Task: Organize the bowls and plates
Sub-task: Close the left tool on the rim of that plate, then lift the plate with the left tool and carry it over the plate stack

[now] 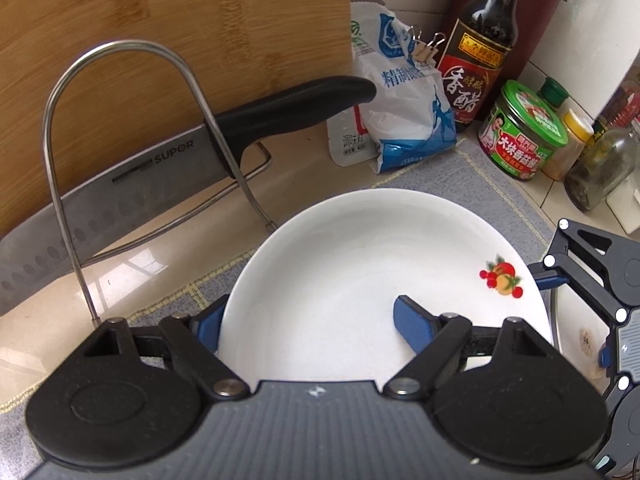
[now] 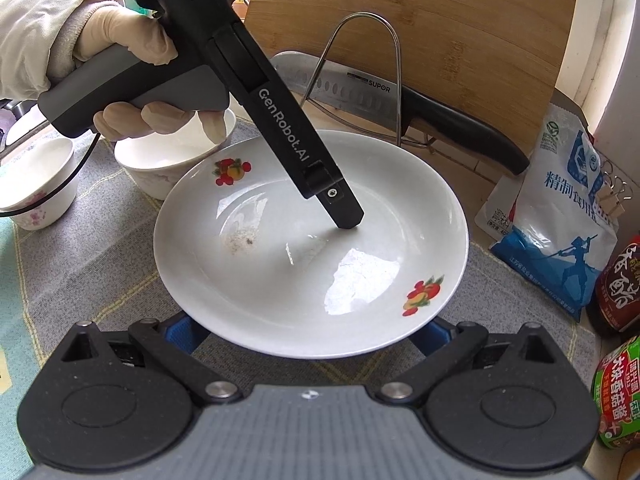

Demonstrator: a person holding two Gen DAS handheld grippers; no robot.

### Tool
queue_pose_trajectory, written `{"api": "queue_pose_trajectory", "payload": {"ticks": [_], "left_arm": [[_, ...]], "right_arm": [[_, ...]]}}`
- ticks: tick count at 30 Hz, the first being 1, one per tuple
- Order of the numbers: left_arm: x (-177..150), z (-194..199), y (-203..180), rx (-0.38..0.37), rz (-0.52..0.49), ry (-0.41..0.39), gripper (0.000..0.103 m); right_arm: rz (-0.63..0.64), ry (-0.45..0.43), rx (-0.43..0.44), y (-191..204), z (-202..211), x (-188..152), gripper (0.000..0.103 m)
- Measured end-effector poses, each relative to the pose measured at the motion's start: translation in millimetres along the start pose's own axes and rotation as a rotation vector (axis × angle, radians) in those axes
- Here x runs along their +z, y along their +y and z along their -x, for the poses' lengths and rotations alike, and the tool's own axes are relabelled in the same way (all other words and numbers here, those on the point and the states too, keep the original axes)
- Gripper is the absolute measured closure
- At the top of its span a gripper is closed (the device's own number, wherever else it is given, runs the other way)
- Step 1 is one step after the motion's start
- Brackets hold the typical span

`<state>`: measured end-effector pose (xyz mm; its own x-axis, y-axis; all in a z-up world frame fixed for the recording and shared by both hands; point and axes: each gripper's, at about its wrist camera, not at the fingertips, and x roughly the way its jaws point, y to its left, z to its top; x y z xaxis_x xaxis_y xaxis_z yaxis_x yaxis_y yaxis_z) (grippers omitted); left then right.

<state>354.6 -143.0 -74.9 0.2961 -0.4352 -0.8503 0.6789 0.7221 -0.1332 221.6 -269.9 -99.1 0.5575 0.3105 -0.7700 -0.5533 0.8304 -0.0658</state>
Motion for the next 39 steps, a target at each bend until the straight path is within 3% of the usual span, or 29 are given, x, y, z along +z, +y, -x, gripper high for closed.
{"api": "queue_pose_trajectory", "payload": {"ticks": [19,39], "left_arm": [[-5,28,-40,-0.001,-0.047,-0.035,0.019],[-14,38,-126,-0.046,-0.148,-0.045,0.019]], "right_arm": [[-0.039,-0.037,-0.001,5,38,-7,0.000],[-0.117,-0.047,-0.076,21,108,-59,0.000]]}}
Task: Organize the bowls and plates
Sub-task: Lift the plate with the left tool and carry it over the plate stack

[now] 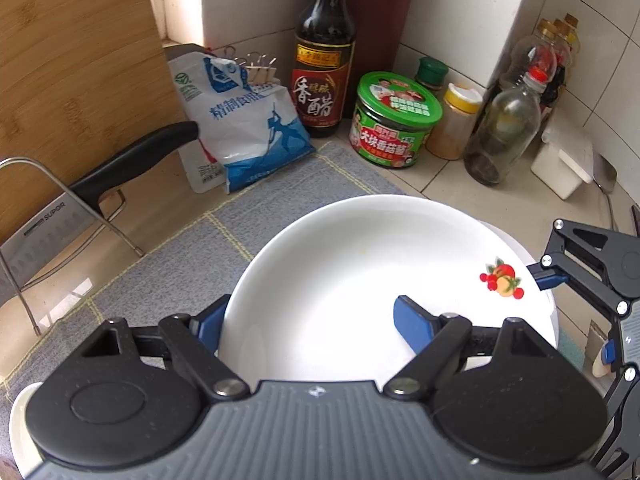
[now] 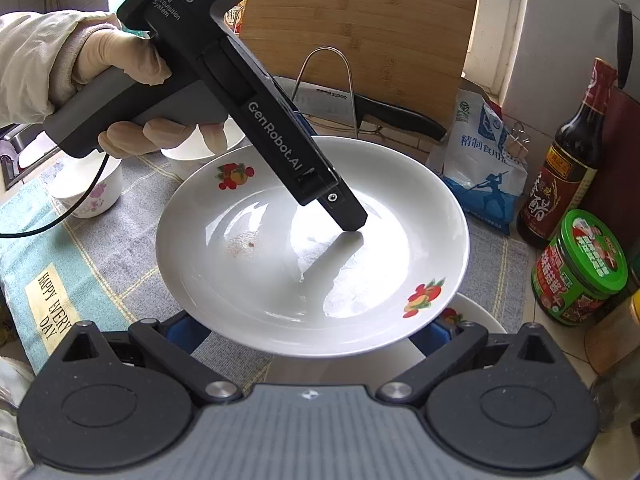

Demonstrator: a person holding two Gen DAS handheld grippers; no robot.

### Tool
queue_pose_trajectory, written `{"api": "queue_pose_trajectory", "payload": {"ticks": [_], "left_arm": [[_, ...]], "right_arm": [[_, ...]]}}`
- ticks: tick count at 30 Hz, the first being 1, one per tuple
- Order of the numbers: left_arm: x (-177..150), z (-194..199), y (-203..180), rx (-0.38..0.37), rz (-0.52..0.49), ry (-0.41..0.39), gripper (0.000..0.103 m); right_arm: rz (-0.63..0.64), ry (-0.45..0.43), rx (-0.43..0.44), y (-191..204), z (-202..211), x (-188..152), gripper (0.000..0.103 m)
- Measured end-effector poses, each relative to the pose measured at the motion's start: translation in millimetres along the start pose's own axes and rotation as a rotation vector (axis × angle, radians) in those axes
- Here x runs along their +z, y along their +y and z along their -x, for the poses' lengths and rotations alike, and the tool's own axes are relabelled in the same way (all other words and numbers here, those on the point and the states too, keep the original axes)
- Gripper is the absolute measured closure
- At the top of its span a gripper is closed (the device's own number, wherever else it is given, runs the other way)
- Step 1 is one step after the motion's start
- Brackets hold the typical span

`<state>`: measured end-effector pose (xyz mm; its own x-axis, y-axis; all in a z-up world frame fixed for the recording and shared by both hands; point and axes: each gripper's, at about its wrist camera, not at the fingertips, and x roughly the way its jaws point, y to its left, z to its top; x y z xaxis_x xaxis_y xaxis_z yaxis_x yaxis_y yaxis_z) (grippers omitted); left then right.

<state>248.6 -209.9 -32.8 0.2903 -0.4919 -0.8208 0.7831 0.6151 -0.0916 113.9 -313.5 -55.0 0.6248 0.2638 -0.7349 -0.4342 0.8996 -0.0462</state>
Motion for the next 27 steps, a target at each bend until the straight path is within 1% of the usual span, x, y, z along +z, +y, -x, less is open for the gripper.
{"api": "queue_pose_trajectory", "payload": {"ticks": [17,23,27], "left_arm": [[5,-32,-73,-0.100,-0.111,0.016,0.019],[7,-48,-90,-0.130,-0.129,0.041,0.019],[7,-58,-96,-0.133,-0.136,0.057,0.019]], "right_arm": [[-0.100,0.030,-0.105,-5,49,-51,0.000],[-0.142,0.051,-0.123,-10,55,-67,0.000],[-0.164,0.062,-0.129,-12,57,-76,0.000]]}}
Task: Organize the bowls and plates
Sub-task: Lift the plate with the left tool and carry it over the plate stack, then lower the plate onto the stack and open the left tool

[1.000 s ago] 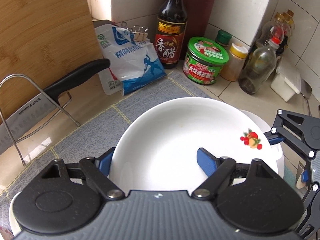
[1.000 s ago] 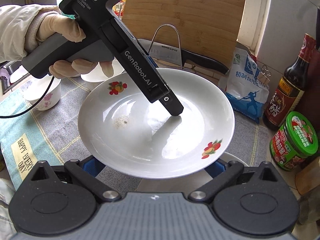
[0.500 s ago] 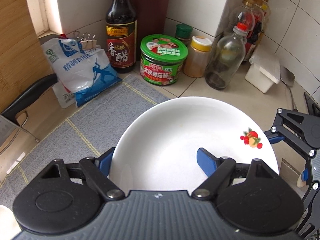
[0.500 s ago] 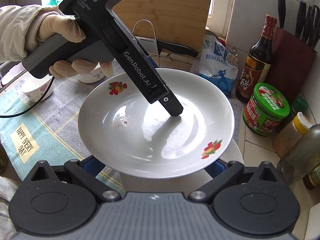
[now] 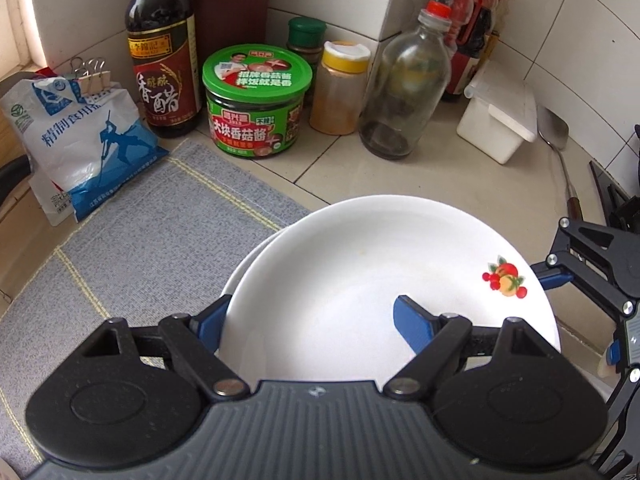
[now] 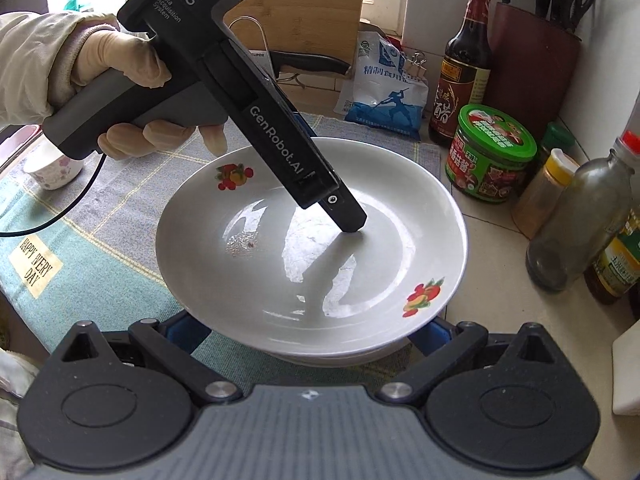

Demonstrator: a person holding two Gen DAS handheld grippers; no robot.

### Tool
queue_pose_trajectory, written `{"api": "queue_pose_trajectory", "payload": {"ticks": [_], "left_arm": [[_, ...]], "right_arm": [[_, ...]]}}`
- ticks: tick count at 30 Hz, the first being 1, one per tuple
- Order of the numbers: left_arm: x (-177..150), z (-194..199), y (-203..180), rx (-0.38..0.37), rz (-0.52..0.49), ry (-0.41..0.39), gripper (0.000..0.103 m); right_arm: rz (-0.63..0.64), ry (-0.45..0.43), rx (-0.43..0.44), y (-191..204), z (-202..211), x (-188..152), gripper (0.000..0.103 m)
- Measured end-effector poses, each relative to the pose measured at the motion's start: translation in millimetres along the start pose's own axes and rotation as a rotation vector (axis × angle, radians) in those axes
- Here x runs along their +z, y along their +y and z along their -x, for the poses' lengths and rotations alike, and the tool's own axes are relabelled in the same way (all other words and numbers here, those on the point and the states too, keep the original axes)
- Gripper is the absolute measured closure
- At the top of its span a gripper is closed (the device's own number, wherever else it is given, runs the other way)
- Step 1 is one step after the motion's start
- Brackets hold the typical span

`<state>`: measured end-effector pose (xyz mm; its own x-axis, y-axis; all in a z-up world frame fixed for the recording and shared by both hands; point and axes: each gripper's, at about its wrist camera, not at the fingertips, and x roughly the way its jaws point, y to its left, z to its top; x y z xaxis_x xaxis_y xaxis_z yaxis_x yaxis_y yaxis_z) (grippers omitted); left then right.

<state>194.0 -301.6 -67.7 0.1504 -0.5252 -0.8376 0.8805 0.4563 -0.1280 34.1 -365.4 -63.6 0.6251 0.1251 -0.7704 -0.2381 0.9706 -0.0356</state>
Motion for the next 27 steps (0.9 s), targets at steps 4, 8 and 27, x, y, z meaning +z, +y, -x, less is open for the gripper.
{"api": "queue_pose_trajectory", "payload": {"ticks": [4,8,27], "left_arm": [[1,-7,-1,0.000,-0.004,0.015,0.019],[1,-11,-1,-0.003,-0.006,0.025,0.019],[-2,-7,-6,0.039,-0.061,0.003,0.018]], "right_arm": [[-0.014,0.008,-0.001,-3,0,-3,0.000],[-0.011,0.023,-0.005,-3,-2,-4,0.000],[-0.016,0.036,-0.030,-2,4,-9,0.000]]}}
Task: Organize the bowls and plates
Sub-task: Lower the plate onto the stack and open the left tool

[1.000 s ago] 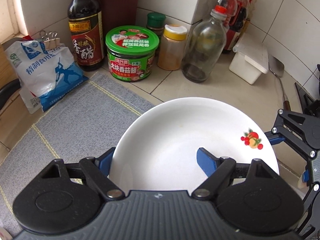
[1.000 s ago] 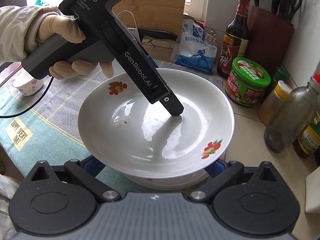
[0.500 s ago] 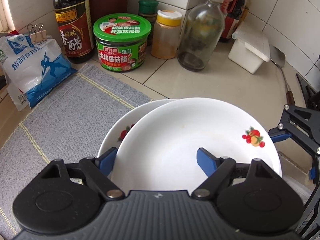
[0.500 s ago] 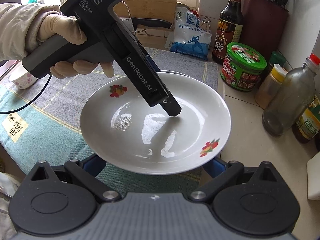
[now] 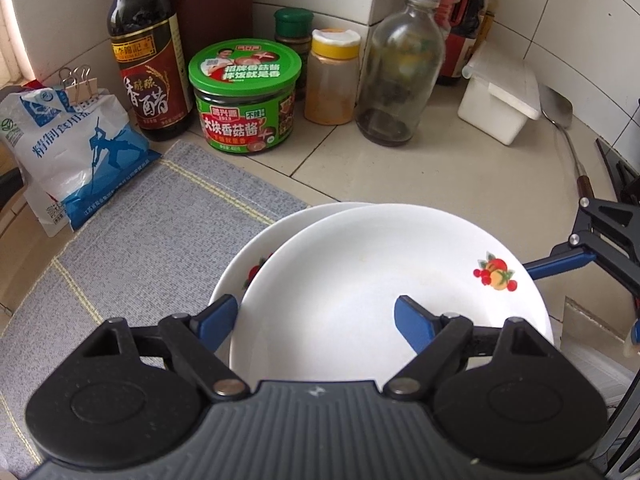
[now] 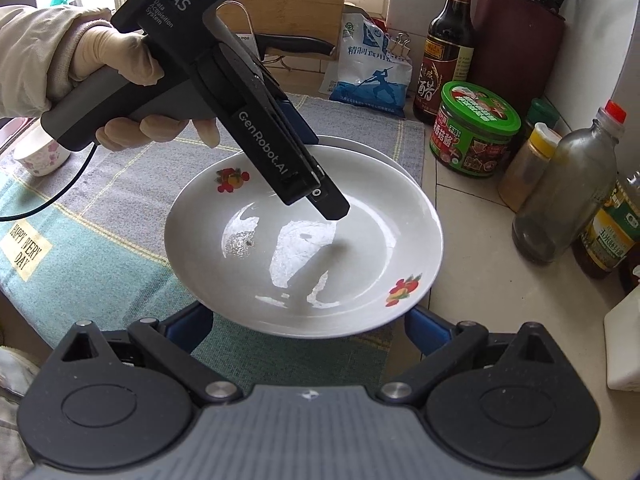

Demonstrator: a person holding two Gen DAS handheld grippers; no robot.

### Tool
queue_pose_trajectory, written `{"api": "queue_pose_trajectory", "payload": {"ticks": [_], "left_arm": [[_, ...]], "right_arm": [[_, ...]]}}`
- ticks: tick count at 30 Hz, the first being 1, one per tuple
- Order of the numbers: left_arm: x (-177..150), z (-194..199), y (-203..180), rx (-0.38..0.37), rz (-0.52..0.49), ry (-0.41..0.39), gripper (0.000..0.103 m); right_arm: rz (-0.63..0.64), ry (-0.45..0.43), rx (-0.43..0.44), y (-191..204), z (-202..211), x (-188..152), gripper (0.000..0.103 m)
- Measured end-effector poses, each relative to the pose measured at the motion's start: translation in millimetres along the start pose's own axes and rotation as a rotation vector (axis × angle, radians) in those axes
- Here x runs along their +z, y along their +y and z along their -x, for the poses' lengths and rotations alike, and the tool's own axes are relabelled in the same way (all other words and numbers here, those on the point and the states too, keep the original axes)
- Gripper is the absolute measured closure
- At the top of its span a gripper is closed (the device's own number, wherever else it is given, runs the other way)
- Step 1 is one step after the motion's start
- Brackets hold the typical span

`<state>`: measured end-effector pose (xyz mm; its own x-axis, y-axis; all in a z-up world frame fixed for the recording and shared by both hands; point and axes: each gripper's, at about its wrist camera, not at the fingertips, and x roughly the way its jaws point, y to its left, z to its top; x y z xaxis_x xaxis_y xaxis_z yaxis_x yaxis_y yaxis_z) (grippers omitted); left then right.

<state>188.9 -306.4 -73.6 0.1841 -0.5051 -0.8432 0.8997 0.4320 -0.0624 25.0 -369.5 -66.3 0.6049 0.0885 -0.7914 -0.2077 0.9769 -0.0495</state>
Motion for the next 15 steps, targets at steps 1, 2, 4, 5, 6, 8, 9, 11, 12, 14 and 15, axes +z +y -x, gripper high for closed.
{"api": "queue_pose_trajectory", "payload": {"ticks": [1,2,4,5,6,8,9,11,12,14,15], "left_arm": [[-1,2,1,0.004,0.002,-0.004,0.017],[-2,3,1,0.008,0.006,-0.006,0.017],[-3,7,2,0.020,0.008,-0.014,0.015],[-4,9,2,0.029,0.011,-0.018,0.014],[-5,12,2,0.040,0.010,-0.024,0.013],[-7,20,2,0.059,0.008,-0.045,0.012],[-9,24,3,0.063,0.012,-0.056,0.012],[-13,36,3,0.068,0.017,-0.084,0.012],[-16,42,3,0.077,0.022,-0.099,0.012],[-22,55,1,0.096,0.028,-0.128,0.011],[-25,61,0,0.105,0.033,-0.143,0.011]], "right_arm": [[-0.002,-0.002,0.000,1,1,0,0.000],[-0.004,-0.004,-0.003,1,2,-1,0.000],[-0.003,-0.009,-0.008,1,3,-1,0.000],[-0.003,-0.008,-0.009,2,3,-2,0.000],[-0.003,-0.008,-0.010,2,4,-2,0.000],[-0.003,-0.010,-0.013,4,6,-3,0.000],[-0.005,-0.010,-0.017,4,6,-4,0.000],[-0.009,-0.021,-0.029,6,9,-5,0.000],[-0.012,-0.026,-0.035,7,11,-6,0.000],[-0.023,-0.034,-0.062,10,14,-6,0.000],[-0.027,-0.039,-0.076,12,16,-6,0.000]]}}
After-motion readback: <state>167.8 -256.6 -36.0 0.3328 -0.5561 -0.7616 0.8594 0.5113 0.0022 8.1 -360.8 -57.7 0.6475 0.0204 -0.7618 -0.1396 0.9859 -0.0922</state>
